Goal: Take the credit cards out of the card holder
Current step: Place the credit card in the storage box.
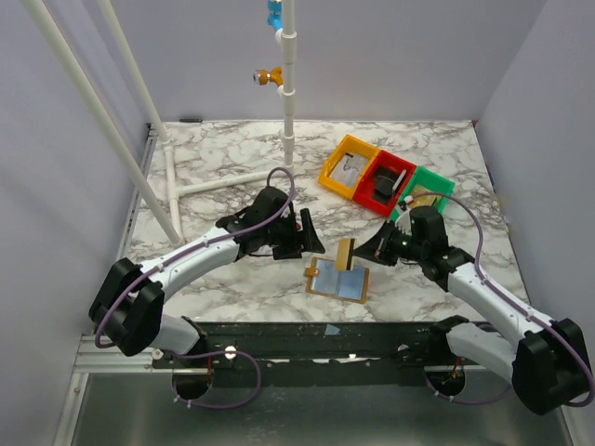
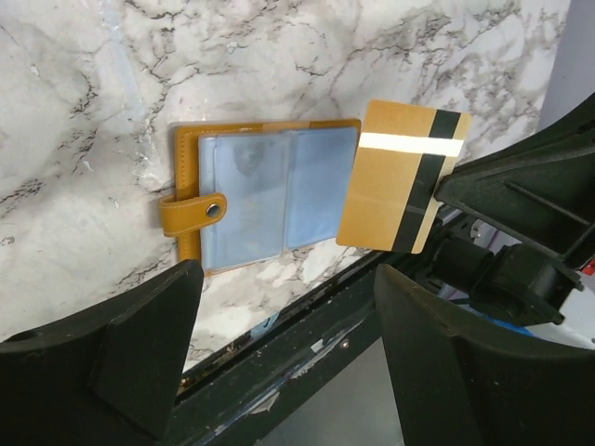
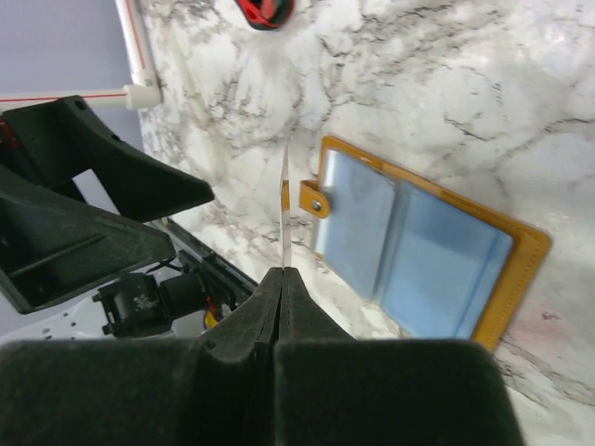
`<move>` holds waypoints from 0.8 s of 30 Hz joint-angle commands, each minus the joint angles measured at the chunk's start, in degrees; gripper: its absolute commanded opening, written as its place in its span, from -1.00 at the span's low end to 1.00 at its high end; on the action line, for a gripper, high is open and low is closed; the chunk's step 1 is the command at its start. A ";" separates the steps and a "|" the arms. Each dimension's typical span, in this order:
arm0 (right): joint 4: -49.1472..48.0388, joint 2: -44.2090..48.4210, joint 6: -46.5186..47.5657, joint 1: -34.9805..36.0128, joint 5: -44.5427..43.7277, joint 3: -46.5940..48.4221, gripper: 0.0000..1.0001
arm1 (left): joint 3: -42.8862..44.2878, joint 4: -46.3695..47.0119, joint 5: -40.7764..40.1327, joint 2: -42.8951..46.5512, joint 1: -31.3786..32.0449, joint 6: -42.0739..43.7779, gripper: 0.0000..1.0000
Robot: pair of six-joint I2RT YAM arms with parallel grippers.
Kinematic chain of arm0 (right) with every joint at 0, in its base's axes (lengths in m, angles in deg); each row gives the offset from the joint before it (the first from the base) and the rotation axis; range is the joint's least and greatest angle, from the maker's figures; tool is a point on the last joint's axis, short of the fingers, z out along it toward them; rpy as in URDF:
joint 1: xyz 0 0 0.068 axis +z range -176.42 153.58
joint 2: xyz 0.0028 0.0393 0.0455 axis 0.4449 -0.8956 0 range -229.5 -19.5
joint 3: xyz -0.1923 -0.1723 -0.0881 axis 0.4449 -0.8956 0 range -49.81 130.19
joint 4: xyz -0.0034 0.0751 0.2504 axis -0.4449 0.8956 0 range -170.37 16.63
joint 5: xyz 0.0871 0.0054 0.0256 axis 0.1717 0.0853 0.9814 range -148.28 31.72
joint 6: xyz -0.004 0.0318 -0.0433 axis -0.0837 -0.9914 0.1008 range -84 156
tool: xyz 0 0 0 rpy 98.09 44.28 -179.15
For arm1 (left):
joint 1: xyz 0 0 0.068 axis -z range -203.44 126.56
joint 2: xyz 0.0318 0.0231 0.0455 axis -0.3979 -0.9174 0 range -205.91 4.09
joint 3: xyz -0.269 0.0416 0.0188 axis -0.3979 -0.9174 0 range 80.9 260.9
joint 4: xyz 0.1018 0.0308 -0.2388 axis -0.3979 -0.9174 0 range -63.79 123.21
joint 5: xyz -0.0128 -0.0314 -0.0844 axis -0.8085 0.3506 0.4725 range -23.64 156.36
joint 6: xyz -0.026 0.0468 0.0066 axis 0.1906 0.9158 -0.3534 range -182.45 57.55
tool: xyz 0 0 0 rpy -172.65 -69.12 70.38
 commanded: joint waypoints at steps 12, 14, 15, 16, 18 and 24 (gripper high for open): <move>-14.47 -4.70 -9.58 -0.49 17.46 5.93 -0.99 | -2.50 14.78 18.20 3.05 -4.91 -4.53 0.38; -17.96 -5.50 -11.62 -0.47 19.52 5.55 -0.99 | -2.84 16.82 19.92 2.66 -5.13 -5.67 0.35; -20.32 -5.91 -12.46 -0.47 20.35 5.26 -0.99 | -3.05 18.15 20.84 2.48 -5.27 -6.41 0.33; -22.12 -6.34 -13.44 -0.47 21.26 4.86 -0.99 | -3.52 19.86 21.76 2.32 -5.41 -7.40 0.30; -24.38 -6.90 -14.61 -0.48 22.18 4.40 -0.99 | -4.18 22.34 22.99 2.31 -5.55 -9.00 0.22; -27.07 -8.07 -15.70 -0.48 23.69 4.09 -0.99 | -4.93 25.11 24.54 1.80 -5.58 -11.17 -0.16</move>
